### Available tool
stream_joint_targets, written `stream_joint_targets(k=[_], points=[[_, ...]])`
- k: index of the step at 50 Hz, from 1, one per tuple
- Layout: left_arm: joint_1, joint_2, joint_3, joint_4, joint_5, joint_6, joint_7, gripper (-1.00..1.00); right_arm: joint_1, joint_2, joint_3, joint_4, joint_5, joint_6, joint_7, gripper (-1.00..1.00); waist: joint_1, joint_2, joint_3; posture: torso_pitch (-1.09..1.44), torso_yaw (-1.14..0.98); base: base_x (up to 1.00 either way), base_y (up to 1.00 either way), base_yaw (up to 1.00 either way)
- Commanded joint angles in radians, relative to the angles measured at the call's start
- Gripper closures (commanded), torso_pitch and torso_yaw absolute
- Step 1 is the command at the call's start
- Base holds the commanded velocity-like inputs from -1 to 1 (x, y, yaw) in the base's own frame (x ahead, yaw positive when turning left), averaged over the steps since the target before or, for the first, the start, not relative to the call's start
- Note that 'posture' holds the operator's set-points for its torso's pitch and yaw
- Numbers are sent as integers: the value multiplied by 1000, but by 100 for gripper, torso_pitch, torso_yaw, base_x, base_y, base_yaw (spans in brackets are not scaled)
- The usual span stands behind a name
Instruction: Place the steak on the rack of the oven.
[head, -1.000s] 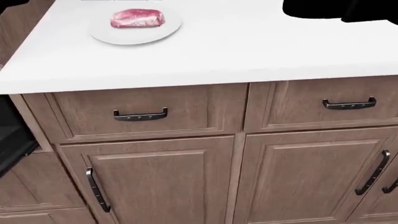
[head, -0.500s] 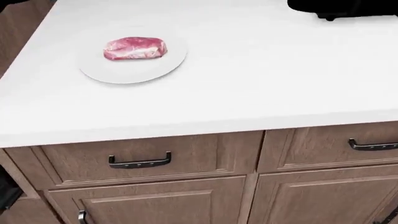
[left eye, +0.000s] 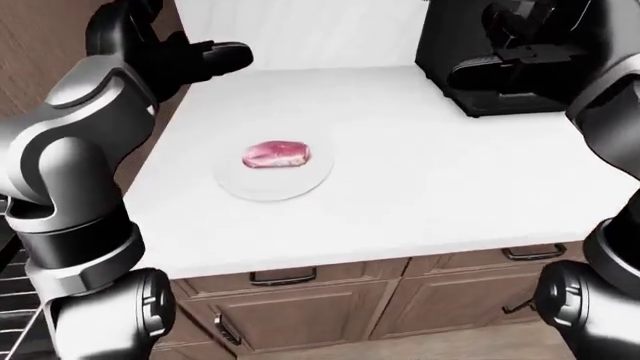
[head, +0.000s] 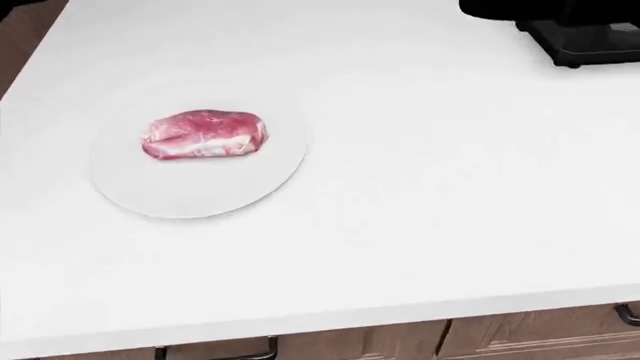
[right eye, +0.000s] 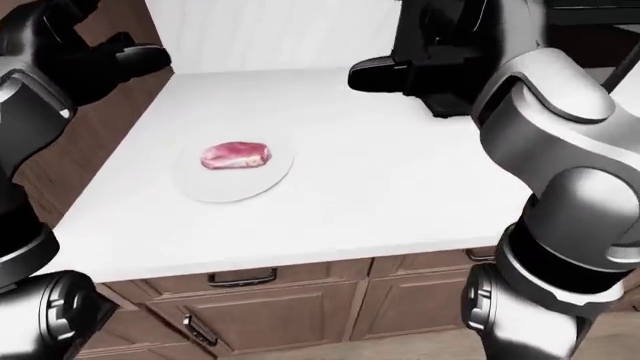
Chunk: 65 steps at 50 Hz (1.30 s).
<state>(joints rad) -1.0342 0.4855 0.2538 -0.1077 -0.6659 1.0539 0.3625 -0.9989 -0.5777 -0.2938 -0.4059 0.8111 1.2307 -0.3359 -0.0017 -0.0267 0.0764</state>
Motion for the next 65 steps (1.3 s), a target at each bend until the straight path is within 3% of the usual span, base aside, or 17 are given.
stream_joint_targets(k=[1, 3, 4, 9, 13, 18, 19, 20, 27, 28, 29, 31, 41, 48, 52, 59, 65], points=[[-23, 14, 15, -14, 4, -23, 5, -100, -21, -4, -4, -9, 1, -20, 2, -100, 4, 0, -17, 0, 0, 0, 0, 0], [-20, 15, 14, -12, 5, -27, 3, -100, -23, -3, -5, -10, 0, -16, 1, -100, 2, 54, -29, 0, 0, 0, 0, 0], [-22, 15, 14, -12, 4, -26, 4, -100, -23, -3, -5, -10, 0, -16, 1, -100, -3, 33, -29, 0, 0, 0, 0, 0], [-19, 14, 11, -8, 8, -34, 1, -100, -21, -4, -5, -7, -5, -22, 6, -100, 5, 34, -36, 0, 0, 0, 0, 0], [-12, 9, 7, -15, 10, -34, 0, -100, -25, -1, -8, -5, -7, -15, 2, -100, 16, 6, -37, 0, 0, 0, 0, 0], [-17, 10, 13, -18, 7, -26, 3, -100, -25, -1, -13, -10, 3, -17, -8, -100, 14, 10, -45, 0, 0, 0, 0, 0], [-18, 11, 13, -17, 6, -25, 4, -100, -23, -3, -11, -9, 2, -19, -7, -100, 14, 13, -64, 0, 0, 0, 0, 7], [-17, 11, 12, -16, 7, -27, 3, -100, -23, -2, -10, -9, 3, -21, -7, -100, 37, 14, -64, 0, 0, 0, 0, 85], [-16, 10, 10, -8, 12, -33, -2, -100, -14, 0, 2, -5, -12, -25, 1, -100, 40, 13, -40, 0, 0, 0, 0, 98], [-14, 9, 9, -6, 14, -37, -4, -100, -15, -1, 3, -4, -16, -23, 1, -100, 21, 20, -38, 0, 0, 0, 45, 0], [-12, 8, 6, -3, 18, -43, -7, -100, -15, -1, 4, -4, -21, -22, 3, -100, 35, 0, -12, 0, 0, 0, 2, 0], [-12, 7, 7, -1, 20, -44, -9, -100, -14, 1, 5, -2, -31, -22, 5, -100, 24, 28, -41, 0, 0, 0, 0, 0], [-12, 5, 10, -1, 24, -42, -11, -100, -17, 16, 20, -14, -75, 0, 39, -100, -3, 30, -23, 0, 0, 0, 0, 0], [-15, 7, 14, -2, 18, -41, -5, -100, -29, 55, 42, -37, -83, 33, 87, -100, -13, 41, -26, 0, 0, 0, 0, 0], [-21, 14, 15, 13, 17, -48, -7, -100, -73, 95, 104, 37, -146, -12, 148, -100, -17, 46, -29, 0, 0, 0, 0, 0], [-30, 22, 19, 23, 8, -50, -2, -100, -131, 208, 182, 135, -264, -75, 231, -100, -17, 51, -35, 0, 0, 0, 0, 0], [-39, 29, 21, 30, -4, -49, 6, -100, -199, 292, 203, 268, -350, -150, 313, -100, -17, 56, -41, 0, 0, 0, 0, 0]])
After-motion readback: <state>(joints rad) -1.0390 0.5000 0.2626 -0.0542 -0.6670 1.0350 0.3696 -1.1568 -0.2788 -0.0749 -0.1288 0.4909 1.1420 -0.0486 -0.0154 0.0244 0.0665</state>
